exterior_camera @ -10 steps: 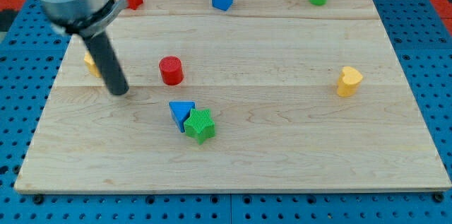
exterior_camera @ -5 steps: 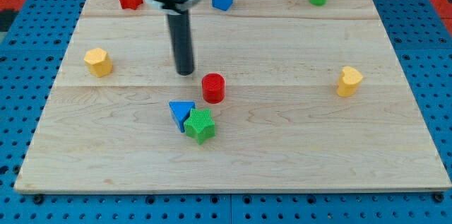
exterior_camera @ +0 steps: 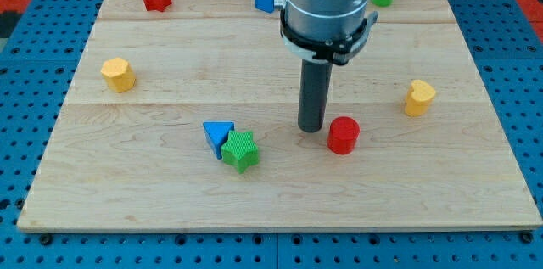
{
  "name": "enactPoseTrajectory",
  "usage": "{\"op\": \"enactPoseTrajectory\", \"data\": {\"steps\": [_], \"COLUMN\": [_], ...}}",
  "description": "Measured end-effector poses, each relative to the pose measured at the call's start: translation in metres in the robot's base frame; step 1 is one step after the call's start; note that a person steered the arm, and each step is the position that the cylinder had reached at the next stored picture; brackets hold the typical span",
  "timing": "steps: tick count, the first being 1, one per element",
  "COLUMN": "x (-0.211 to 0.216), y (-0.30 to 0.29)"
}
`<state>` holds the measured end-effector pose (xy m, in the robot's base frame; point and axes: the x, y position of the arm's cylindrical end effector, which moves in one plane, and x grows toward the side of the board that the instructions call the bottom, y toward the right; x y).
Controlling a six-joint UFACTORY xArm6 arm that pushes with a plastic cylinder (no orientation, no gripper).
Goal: Slide the red circle towards the bottom right of the board
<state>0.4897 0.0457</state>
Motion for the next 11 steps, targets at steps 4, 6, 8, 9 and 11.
{"op": "enactPoseTrajectory", "data": {"steps": [4, 6, 8, 9, 11], "x": [0.007, 0.029, 0.0, 0.007, 0.046], "y": [0.029, 0.038, 0.034, 0.093, 0.16]}}
